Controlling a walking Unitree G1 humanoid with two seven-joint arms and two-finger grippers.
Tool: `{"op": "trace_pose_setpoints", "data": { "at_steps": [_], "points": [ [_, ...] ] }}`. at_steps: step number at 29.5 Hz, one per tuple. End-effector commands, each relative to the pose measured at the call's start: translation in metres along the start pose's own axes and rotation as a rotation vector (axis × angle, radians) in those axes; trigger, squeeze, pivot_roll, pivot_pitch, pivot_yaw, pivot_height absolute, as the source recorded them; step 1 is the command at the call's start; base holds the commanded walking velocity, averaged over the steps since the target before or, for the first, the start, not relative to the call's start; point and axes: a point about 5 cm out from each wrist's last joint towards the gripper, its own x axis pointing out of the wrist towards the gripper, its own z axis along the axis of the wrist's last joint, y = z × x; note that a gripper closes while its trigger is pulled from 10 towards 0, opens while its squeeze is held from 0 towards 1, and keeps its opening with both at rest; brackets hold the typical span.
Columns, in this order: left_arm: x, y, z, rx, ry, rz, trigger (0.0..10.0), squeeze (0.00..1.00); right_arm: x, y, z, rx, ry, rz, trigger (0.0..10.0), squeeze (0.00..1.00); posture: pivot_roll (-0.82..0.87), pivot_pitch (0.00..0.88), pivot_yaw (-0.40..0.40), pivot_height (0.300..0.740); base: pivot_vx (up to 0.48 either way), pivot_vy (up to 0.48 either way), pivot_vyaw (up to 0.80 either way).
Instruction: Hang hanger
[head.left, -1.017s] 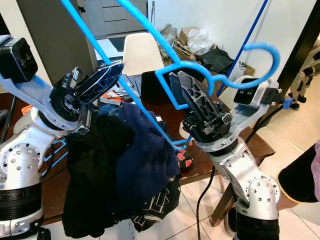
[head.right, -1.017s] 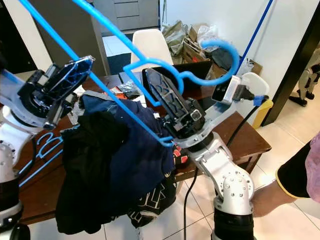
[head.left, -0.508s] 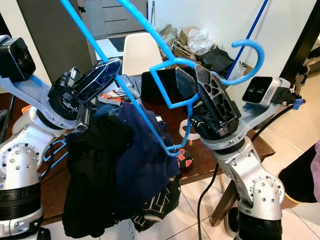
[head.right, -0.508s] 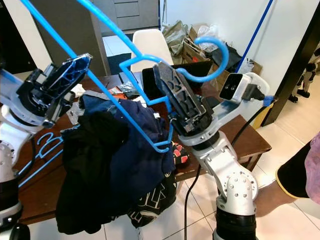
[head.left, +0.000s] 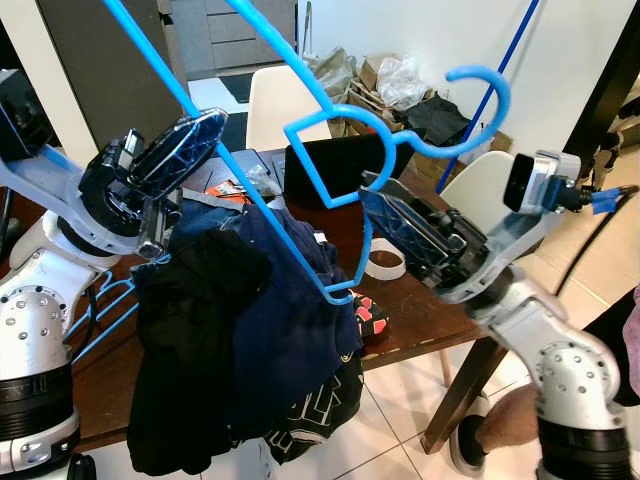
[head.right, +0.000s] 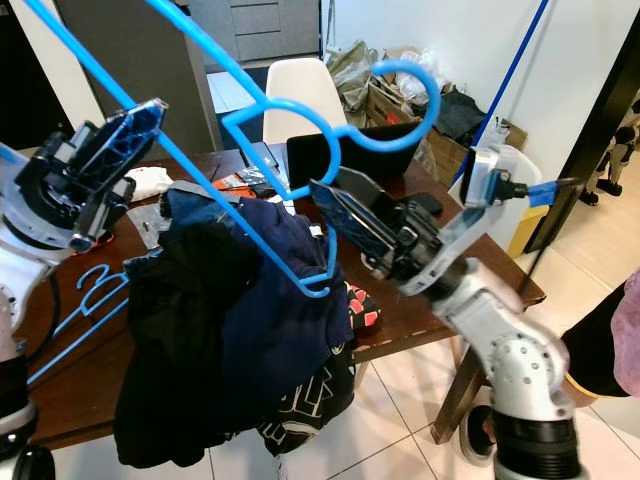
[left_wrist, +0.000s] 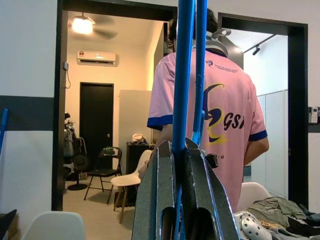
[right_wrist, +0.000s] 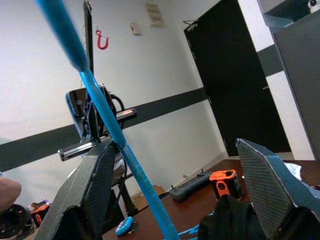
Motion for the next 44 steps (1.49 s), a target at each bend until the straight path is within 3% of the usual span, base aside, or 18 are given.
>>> {"op": "trace_pose_setpoints", "data": {
  "at_steps": [1,7,11,17,19,22,24,25,38,39,41,42,43,44],
  "points": [
    [0.001,-0.001,-0.003,-0.031,-0.005,-0.010,0.0,0.00,0.000,0.005,0.010,-0.018,-0.025,0.057,10.0,0.00,0.00,0.000,0.019,0.740,0.000,0.000,0.00],
    [-0.001,0.002,-0.015,-0.115,-0.023,0.024,0.0,0.00,0.008,0.020,0.017,-0.024,-0.010,0.232,10.0,0.00,0.01,0.000,0.028,0.740,0.000,0.000,0.00],
    [-0.002,0.003,-0.016,-0.120,-0.022,0.028,0.0,0.00,0.008,0.021,0.017,-0.019,0.000,0.260,10.0,0.00,0.02,0.000,0.029,0.740,0.000,0.000,0.00],
    [-0.006,0.006,-0.019,-0.134,-0.018,0.046,0.0,0.00,0.007,0.027,0.005,-0.021,0.140,0.332,10.0,0.00,0.01,0.000,0.031,0.740,0.000,0.000,0.00],
    [-0.006,0.006,-0.019,-0.137,-0.017,0.046,0.0,0.00,0.008,0.024,0.003,-0.050,0.162,0.308,9.7,0.00,0.01,0.000,0.031,0.740,0.000,0.000,0.00],
    [-0.006,0.005,-0.021,-0.147,-0.016,0.043,0.0,0.00,0.012,0.019,0.000,-0.105,0.193,0.266,8.2,0.00,0.01,0.000,0.031,0.740,0.000,0.000,0.00],
    [-0.006,0.004,-0.022,-0.151,-0.017,0.042,0.0,0.00,0.013,0.018,-0.001,-0.114,0.196,0.262,8.8,0.00,0.01,0.000,0.031,0.740,0.000,0.000,0.00],
    [-0.006,0.004,-0.023,-0.154,-0.016,0.041,0.0,0.00,0.014,0.018,-0.001,-0.120,0.193,0.257,10.0,0.00,0.01,0.000,0.030,0.740,0.000,0.000,0.00],
    [-0.006,0.002,-0.027,-0.175,-0.013,0.030,0.0,0.00,0.022,0.014,0.005,-0.141,0.127,0.238,10.0,0.00,0.01,0.000,0.030,0.740,0.000,0.000,0.00],
    [-0.006,0.002,-0.028,-0.178,-0.011,0.029,0.0,0.00,0.023,0.014,0.006,-0.141,0.117,0.238,8.9,0.00,0.01,0.000,0.030,0.740,0.000,0.000,0.00],
    [-0.006,0.002,-0.028,-0.178,-0.011,0.029,0.0,0.00,0.023,0.014,0.006,-0.141,0.117,0.238,8.9,0.00,0.01,0.000,0.030,0.740,0.000,0.000,0.00],
    [-0.006,0.002,-0.029,-0.179,-0.011,0.029,0.0,0.00,0.023,0.014,0.006,-0.140,0.114,0.239,5.3,0.00,0.01,0.000,0.030,0.740,0.000,0.000,0.00],
    [-0.006,0.002,-0.029,-0.179,-0.011,0.029,0.0,0.00,0.023,0.014,0.006,-0.140,0.114,0.239,5.3,0.00,0.01,0.000,0.030,0.740,0.000,0.000,0.00],
    [-0.006,0.002,-0.028,-0.180,-0.012,0.028,0.0,0.00,0.023,0.014,0.005,-0.140,0.114,0.240,0.9,0.00,0.01,0.000,0.028,0.740,0.000,0.000,0.00]
  ]
}}
